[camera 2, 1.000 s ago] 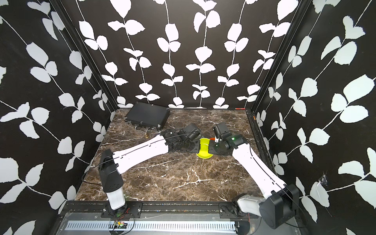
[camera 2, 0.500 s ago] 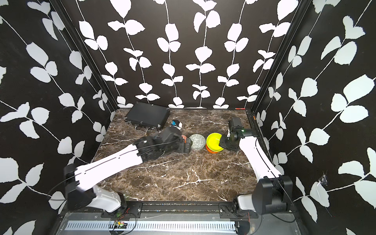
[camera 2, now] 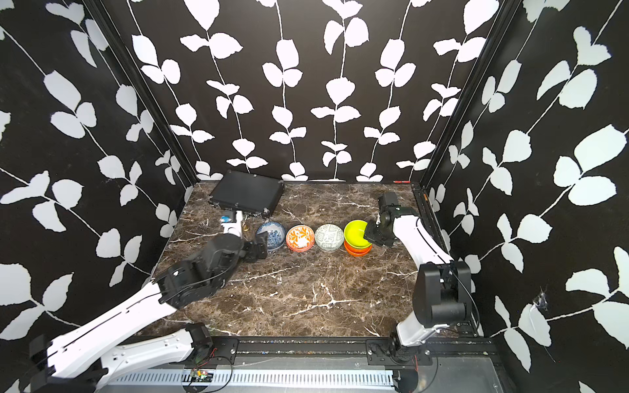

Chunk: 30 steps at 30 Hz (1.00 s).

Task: Stack the bowls
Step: Place the bowl on the bowl.

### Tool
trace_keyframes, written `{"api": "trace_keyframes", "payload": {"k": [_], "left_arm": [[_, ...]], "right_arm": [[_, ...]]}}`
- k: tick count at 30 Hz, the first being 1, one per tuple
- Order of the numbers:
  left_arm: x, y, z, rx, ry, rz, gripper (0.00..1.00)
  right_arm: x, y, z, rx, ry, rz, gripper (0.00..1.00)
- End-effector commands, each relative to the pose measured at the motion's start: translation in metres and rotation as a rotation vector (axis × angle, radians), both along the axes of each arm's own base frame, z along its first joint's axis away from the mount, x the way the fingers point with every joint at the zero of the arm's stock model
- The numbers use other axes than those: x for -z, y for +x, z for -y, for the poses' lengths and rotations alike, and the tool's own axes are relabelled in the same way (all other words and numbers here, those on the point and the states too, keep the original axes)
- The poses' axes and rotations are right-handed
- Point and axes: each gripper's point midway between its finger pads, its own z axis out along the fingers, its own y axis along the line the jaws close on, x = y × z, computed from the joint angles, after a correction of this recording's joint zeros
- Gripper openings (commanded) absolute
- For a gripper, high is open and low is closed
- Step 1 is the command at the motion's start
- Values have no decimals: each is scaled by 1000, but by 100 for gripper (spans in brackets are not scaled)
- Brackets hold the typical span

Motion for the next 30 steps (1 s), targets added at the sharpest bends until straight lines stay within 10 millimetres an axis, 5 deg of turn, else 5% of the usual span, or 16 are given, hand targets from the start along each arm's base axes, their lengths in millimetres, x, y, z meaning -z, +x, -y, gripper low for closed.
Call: {"api": "trace_keyframes", "payload": {"k": [1, 13, 17, 23, 25, 30], "left_arm": [[-5, 2, -28, -112, 5, 99, 99], [16, -1, -66, -223, 93, 104, 99], [14, -1, -71, -239, 128, 121, 99], [11, 4, -78, -281, 180, 160, 99], [8, 8, -83, -310, 231, 179, 99], [22, 35, -94, -337, 298, 154, 99]], "right_arm": [[6, 14, 1, -2, -8, 28, 0], [32, 22, 0, -10, -19, -32, 2], [30, 19, -3, -25, -17, -38, 51], [0, 11, 7, 9, -81, 38, 63], [-24, 7, 16, 52, -109, 137, 96], [-54, -2, 41, 140, -200, 327, 99]]}}
